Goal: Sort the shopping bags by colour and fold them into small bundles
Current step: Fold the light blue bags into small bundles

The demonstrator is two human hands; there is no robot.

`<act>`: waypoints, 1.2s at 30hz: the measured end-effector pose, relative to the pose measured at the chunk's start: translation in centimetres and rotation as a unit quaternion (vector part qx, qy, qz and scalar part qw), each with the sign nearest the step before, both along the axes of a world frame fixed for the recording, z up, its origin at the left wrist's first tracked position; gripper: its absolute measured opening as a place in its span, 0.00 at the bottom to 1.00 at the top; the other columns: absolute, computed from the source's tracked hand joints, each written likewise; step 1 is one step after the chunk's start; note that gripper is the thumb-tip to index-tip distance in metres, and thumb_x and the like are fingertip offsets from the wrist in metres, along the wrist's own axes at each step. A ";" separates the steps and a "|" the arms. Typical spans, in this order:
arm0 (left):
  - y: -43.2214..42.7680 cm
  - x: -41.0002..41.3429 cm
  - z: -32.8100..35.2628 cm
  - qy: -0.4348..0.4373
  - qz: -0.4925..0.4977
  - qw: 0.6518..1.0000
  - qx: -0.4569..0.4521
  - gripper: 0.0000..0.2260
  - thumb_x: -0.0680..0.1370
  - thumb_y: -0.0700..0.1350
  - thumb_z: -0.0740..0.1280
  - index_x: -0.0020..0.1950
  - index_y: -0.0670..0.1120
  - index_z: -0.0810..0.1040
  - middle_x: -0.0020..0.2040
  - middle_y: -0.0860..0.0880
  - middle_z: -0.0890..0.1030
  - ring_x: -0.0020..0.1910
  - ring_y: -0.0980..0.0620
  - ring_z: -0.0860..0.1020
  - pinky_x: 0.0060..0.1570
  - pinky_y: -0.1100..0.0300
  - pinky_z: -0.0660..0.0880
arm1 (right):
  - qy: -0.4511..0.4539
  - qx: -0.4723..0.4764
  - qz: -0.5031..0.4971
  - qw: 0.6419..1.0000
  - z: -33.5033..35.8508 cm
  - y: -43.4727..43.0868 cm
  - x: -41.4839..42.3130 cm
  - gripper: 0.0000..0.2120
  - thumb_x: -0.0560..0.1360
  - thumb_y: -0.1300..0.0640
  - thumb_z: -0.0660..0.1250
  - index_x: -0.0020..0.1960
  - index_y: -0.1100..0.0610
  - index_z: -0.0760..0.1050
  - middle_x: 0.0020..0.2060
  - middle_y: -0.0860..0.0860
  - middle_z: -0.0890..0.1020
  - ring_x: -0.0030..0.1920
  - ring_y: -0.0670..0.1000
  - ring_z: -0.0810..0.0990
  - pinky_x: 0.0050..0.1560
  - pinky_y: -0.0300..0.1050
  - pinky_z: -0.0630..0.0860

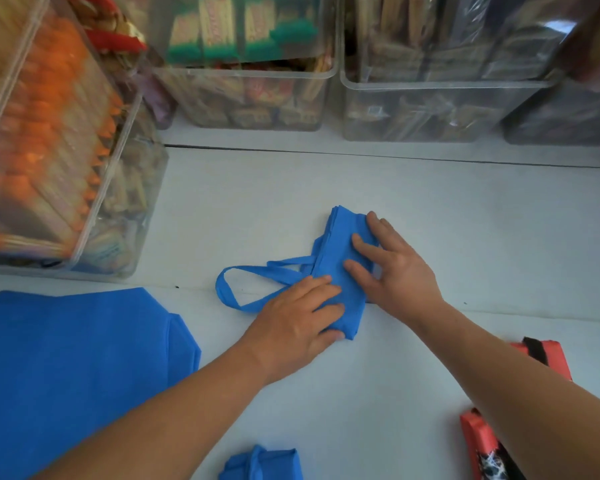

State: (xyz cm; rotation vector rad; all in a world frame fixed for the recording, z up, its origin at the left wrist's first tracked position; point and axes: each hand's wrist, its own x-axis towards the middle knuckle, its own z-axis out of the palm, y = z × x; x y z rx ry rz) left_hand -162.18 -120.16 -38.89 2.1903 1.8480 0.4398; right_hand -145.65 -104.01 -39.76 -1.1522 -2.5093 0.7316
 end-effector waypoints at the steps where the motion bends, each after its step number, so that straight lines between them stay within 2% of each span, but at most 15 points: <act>1: -0.3 -0.4 -0.3 -0.029 -0.007 0.999 -0.019 0.19 0.79 0.58 0.68 0.65 0.49 0.81 0.71 0.50 0.76 0.76 0.50 0.68 0.76 0.50 0.64 | -0.019 0.006 0.020 1.000 -0.1 0.0 0.2 0.26 0.78 0.36 0.62 0.69 0.50 0.78 0.79 0.52 0.65 0.78 0.54 0.65 0.69 0.56 0.73; 4: -0.3 -1.6 -0.7 -0.084 -0.017 0.994 -0.071 0.23 0.76 0.55 0.74 0.70 0.49 0.79 0.75 0.52 0.73 0.78 0.54 0.64 0.78 0.52 0.61 | -0.070 -0.026 0.031 0.997 0.2 0.1 0.1 0.33 0.75 0.31 0.56 0.74 0.46 0.73 0.81 0.49 0.59 0.81 0.52 0.58 0.75 0.59 0.64; 8: 0.2 -2.0 0.3 -0.024 -0.053 0.998 -0.018 0.18 0.81 0.52 0.64 0.68 0.47 0.80 0.71 0.50 0.78 0.74 0.51 0.71 0.74 0.53 0.67 | -0.089 -0.073 0.028 0.993 1.4 0.5 -0.2 0.29 0.76 0.33 0.60 0.74 0.43 0.73 0.82 0.46 0.58 0.81 0.48 0.56 0.76 0.57 0.63; 10: 0.3 -1.9 1.1 0.005 -0.060 0.998 -0.005 0.17 0.82 0.51 0.59 0.64 0.47 0.82 0.66 0.50 0.81 0.69 0.50 0.76 0.69 0.53 0.73 | -0.096 -0.124 0.015 0.988 2.1 0.4 -0.2 0.25 0.79 0.37 0.62 0.74 0.41 0.71 0.82 0.43 0.55 0.81 0.46 0.54 0.79 0.54 0.57; 12: 0.9 -1.8 2.2 -0.037 -0.021 0.998 -0.046 0.17 0.83 0.53 0.58 0.60 0.48 0.82 0.59 0.53 0.84 0.60 0.50 0.81 0.59 0.50 0.79 | -0.087 -0.193 0.005 0.977 2.9 0.3 -0.3 0.22 0.82 0.37 0.58 0.74 0.40 0.72 0.82 0.40 0.53 0.81 0.43 0.50 0.81 0.51 0.48; 15: 1.8 -1.7 3.9 -0.106 0.045 0.983 -0.140 0.15 0.83 0.58 0.56 0.54 0.52 0.79 0.45 0.56 0.80 0.45 0.52 0.77 0.47 0.50 0.76 | -0.021 -0.316 -0.005 0.949 4.3 -0.1 -0.1 0.23 0.83 0.35 0.51 0.71 0.40 0.74 0.81 0.36 0.53 0.80 0.39 0.46 0.80 0.48 0.39; 17: 2.3 -1.5 5.0 -0.141 0.084 0.974 -0.156 0.11 0.84 0.56 0.60 0.50 0.52 0.77 0.40 0.54 0.76 0.41 0.52 0.74 0.45 0.53 0.74 | 0.025 -0.380 -0.008 0.925 5.4 -0.6 0.2 0.19 0.83 0.33 0.48 0.67 0.32 0.72 0.80 0.35 0.55 0.77 0.32 0.43 0.80 0.46 0.35; 19: 3.3 -1.3 5.9 -0.172 0.130 0.961 -0.174 0.09 0.84 0.53 0.61 0.49 0.52 0.76 0.40 0.53 0.77 0.41 0.52 0.74 0.44 0.56 0.72 | 0.039 -0.416 0.001 0.908 6.1 -0.8 0.6 0.12 0.81 0.31 0.48 0.59 0.26 0.68 0.79 0.33 0.54 0.73 0.28 0.40 0.79 0.44 0.33; 23: 5.6 -1.9 6.3 -0.179 0.197 0.942 -0.203 0.09 0.85 0.53 0.61 0.50 0.51 0.77 0.41 0.52 0.79 0.43 0.49 0.76 0.47 0.54 0.74 | 0.031 -0.406 0.035 0.912 5.5 -1.0 1.1 0.27 0.75 0.24 0.53 0.68 0.32 0.73 0.79 0.31 0.47 0.74 0.29 0.36 0.79 0.49 0.29; 26: 7.3 -2.0 6.0 -0.174 0.219 0.942 -0.186 0.10 0.84 0.53 0.62 0.47 0.51 0.77 0.39 0.52 0.79 0.42 0.49 0.76 0.47 0.49 0.76 | 0.040 -0.399 0.018 0.916 4.8 -1.3 1.3 0.23 0.73 0.25 0.62 0.62 0.33 0.79 0.78 0.29 0.49 0.78 0.38 0.33 0.77 0.47 0.31; 28: 8.1 -1.8 6.1 -0.199 0.224 0.939 -0.167 0.08 0.82 0.53 0.65 0.47 0.52 0.78 0.40 0.54 0.79 0.42 0.51 0.77 0.48 0.49 0.77 | 0.064 -0.387 -0.007 0.920 4.2 -1.5 1.3 0.20 0.75 0.29 0.63 0.60 0.38 0.80 0.78 0.29 0.53 0.79 0.36 0.39 0.76 0.44 0.33; 30: 8.2 -1.8 6.3 -0.277 0.227 0.918 -0.172 0.07 0.79 0.55 0.70 0.47 0.52 0.79 0.42 0.54 0.81 0.43 0.53 0.78 0.48 0.53 0.78 | 0.072 -0.378 -0.024 0.923 3.8 -1.5 1.3 0.18 0.80 0.37 0.64 0.58 0.49 0.80 0.78 0.32 0.56 0.73 0.23 0.46 0.78 0.43 0.34; 32: 7.2 -2.1 6.5 -0.321 0.219 0.896 -0.214 0.14 0.71 0.59 0.77 0.48 0.54 0.77 0.44 0.54 0.81 0.42 0.55 0.79 0.44 0.56 0.79 | 0.062 -0.364 -0.029 0.929 3.7 -1.7 1.3 0.18 0.80 0.39 0.64 0.49 0.54 0.79 0.79 0.35 0.58 0.74 0.25 0.50 0.78 0.43 0.34; 34: 5.8 -2.8 6.2 -0.281 0.179 0.915 -0.227 0.19 0.66 0.56 0.80 0.53 0.56 0.78 0.51 0.58 0.80 0.50 0.59 0.80 0.52 0.54 0.79 | 0.061 -0.350 -0.033 0.934 3.7 -1.9 1.2 0.17 0.79 0.36 0.64 0.45 0.48 0.79 0.79 0.34 0.59 0.78 0.33 0.51 0.77 0.41 0.35; 36: 4.9 -3.5 5.8 -0.229 0.124 0.944 -0.204 0.23 0.68 0.50 0.80 0.61 0.53 0.79 0.64 0.61 0.77 0.65 0.62 0.73 0.65 0.60 0.72 | 0.062 -0.350 -0.037 0.934 3.9 -2.1 1.0 0.13 0.78 0.35 0.64 0.42 0.42 0.78 0.78 0.33 0.59 0.78 0.32 0.51 0.77 0.41 0.35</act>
